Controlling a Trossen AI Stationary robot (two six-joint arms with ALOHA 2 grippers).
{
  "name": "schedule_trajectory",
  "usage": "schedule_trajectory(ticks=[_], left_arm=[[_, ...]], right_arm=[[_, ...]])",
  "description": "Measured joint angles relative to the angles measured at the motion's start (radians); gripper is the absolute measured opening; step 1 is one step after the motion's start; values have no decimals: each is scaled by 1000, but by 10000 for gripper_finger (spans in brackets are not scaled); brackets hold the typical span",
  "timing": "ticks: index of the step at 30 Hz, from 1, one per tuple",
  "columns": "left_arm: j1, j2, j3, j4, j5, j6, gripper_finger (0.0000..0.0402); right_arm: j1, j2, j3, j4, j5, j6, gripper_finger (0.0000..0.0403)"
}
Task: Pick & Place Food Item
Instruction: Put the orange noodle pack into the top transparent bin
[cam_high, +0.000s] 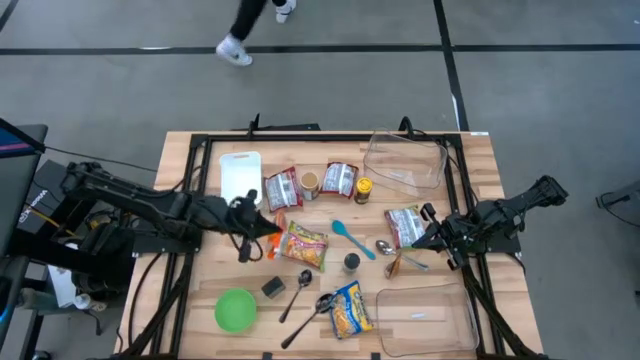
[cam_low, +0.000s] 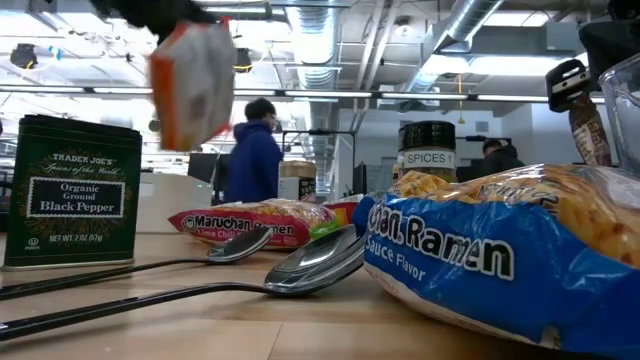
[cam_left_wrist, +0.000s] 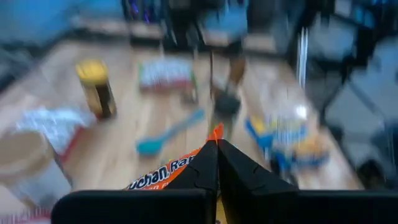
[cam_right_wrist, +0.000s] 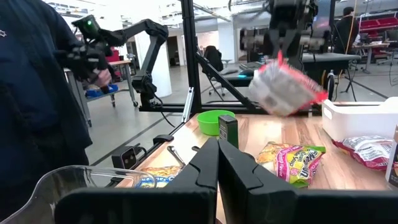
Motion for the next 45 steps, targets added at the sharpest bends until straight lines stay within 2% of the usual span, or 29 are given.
schedule_trajectory(ticks=[9,12,27,35,41,45], left_arm=[[0,-42,0,305,-183,-20,0],[0,-39,0,355,-226,-20,0],[0,-38,0,400,-238,-71,0],[14,8,1,616,-314,-72,0],[51,88,1,783,-317,-110,0],[85,150,1,852,-316,-176,0]], right_arm=[[0,0,0,-1,0,0,0],[0,0,0,-1,0,0,0],[0,0,0,-1,0,0,0],[-16,0,0,-1,4,-66,0],[-42,0,0,1,23,-68,0],[-66,0,0,69,66,-54,0]])
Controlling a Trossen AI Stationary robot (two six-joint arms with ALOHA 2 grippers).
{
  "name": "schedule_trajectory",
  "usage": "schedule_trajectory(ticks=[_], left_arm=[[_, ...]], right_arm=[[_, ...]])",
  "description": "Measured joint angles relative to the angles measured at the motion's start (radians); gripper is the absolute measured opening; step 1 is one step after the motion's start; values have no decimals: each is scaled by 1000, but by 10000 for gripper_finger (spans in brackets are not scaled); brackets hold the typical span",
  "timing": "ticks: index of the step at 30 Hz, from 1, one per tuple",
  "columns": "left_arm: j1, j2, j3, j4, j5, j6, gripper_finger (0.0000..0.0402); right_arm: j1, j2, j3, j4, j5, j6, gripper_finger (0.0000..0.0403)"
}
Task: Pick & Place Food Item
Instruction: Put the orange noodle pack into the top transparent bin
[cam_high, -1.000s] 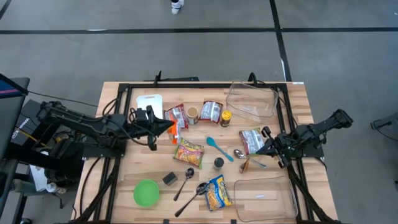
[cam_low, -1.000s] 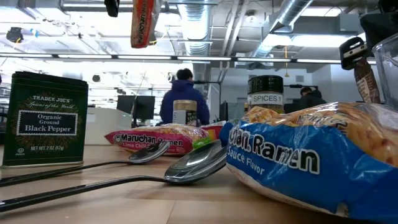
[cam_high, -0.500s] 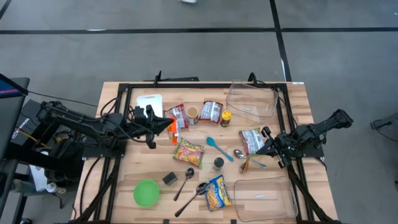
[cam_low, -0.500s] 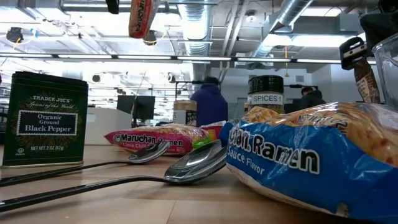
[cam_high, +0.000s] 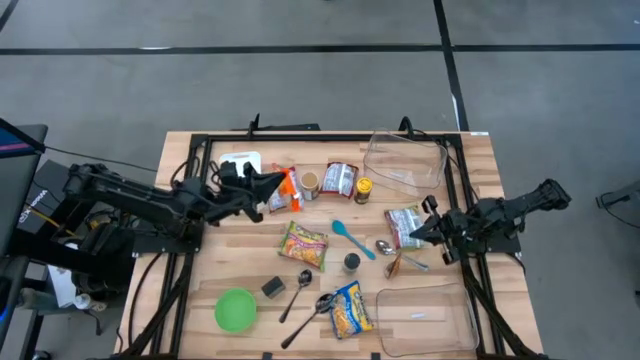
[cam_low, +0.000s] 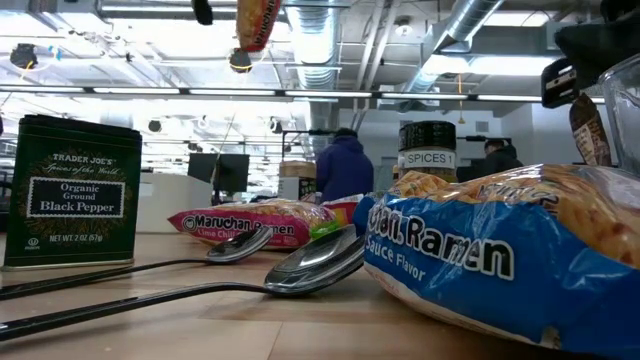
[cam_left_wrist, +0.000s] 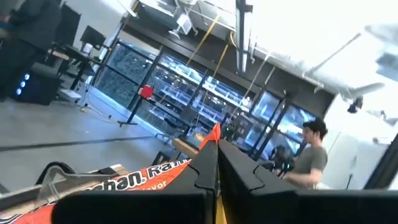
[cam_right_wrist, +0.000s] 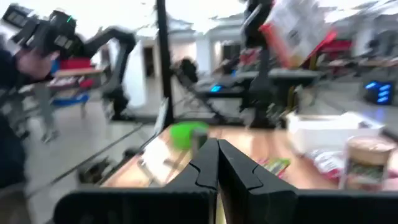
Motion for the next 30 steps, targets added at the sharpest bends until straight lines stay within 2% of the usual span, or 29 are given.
schedule_trajectory(ticks=[6,12,14,19,25,30], left_arm=[[46,89,1,75,1,-81,0],[78,172,83,84,1,-101,0],[87,207,118,85,3,-101,0],[107,280,183,84,5,-100,0],[131,338,227,83,4,-102,0],[149,349,233,83,0,-102,0]], right_arm=[[-35,0,0,171,24,17,0],[-46,0,2,392,26,253,0],[-49,-1,10,430,47,287,0],[-51,-1,29,581,88,279,0],[-51,-1,30,685,97,182,0],[-51,0,31,735,207,197,0]])
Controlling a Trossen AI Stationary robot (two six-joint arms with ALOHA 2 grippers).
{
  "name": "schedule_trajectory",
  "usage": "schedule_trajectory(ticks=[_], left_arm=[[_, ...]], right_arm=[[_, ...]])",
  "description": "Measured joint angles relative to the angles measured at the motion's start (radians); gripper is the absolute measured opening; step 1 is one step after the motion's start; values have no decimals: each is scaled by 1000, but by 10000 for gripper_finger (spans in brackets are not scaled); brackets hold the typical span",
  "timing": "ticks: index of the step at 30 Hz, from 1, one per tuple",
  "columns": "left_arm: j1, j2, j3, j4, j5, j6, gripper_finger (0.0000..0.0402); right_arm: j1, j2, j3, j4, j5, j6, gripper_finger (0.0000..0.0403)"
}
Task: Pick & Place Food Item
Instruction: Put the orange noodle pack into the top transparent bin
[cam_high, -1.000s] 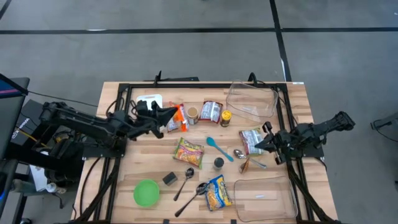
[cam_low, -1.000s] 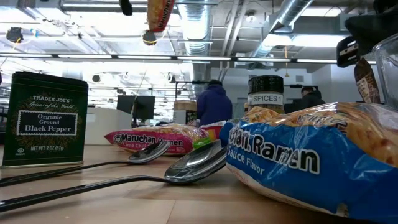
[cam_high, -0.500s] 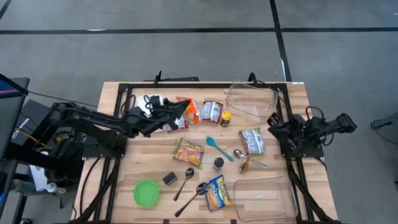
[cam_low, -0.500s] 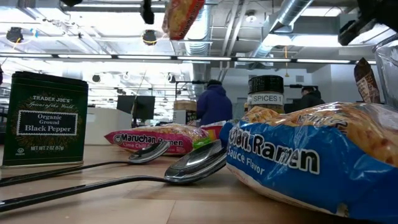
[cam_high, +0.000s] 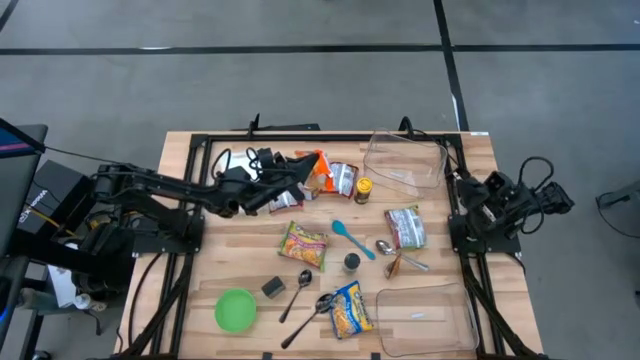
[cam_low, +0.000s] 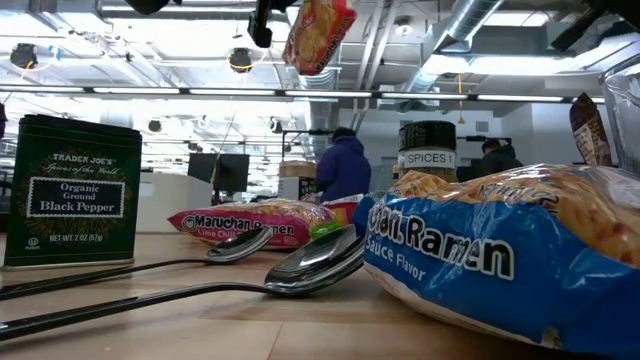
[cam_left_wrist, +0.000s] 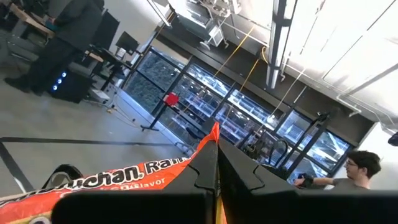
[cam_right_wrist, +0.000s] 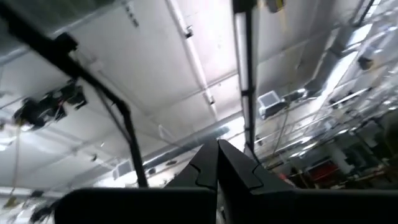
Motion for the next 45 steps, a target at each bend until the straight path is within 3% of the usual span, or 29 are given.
schedule_trajectory(ticks=[7,12,19,32,38,45], left_arm=[[25,0,0,-1,0,1,0],[28,0,0,-3,0,2,0],[28,0,0,-4,3,3,0],[27,-1,0,-4,8,3,0],[27,-1,0,-4,9,1,0],[27,-1,0,-4,9,0,0]], right_arm=[[-31,0,4,3,274,110,0],[-69,0,50,-14,251,110,0],[-88,41,209,-196,229,109,0],[-157,397,768,-721,309,-52,0],[-164,612,1006,-1017,170,-56,0],[-132,767,1108,-1173,-193,70,0]])
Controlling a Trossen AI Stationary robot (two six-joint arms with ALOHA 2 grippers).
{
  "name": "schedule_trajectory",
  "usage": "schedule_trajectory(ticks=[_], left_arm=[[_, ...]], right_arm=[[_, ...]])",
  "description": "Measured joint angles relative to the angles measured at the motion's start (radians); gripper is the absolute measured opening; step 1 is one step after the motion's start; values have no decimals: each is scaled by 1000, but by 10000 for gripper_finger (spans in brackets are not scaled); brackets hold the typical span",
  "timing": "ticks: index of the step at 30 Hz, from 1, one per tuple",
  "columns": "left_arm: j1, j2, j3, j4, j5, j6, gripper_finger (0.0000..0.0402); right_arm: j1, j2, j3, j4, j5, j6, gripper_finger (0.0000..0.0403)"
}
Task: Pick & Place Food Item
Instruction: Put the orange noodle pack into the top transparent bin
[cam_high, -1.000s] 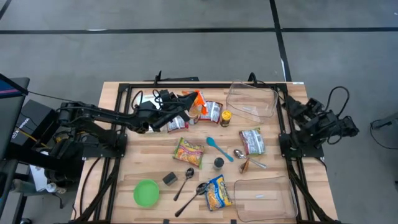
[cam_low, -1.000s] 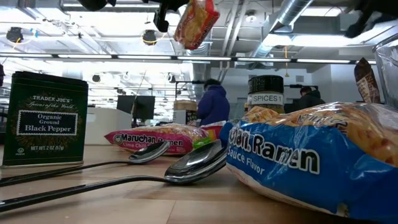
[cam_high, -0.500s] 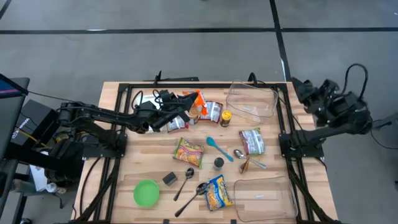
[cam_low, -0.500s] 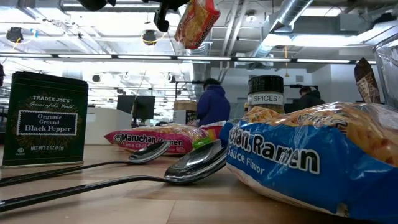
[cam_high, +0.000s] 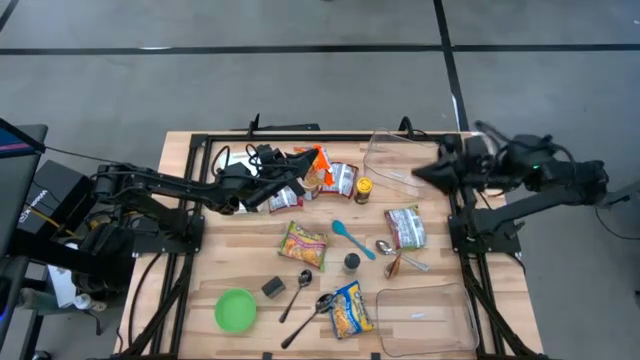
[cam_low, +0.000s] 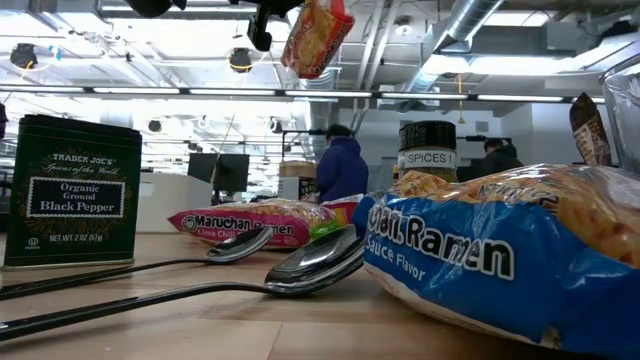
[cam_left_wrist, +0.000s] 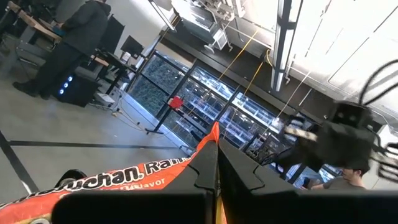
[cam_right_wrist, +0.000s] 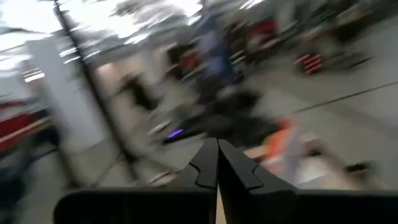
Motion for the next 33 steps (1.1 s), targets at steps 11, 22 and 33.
schedule_trajectory(ticks=[11,22,33], left_arm=[[-2,0,0,0,2,0,0],[-2,0,0,0,2,0,0],[5,0,0,0,-1,-1,0]], right_arm=[[21,162,4,-4,111,-21,0],[-233,184,4,-6,76,-128,0],[-492,133,4,-171,63,-17,0]])
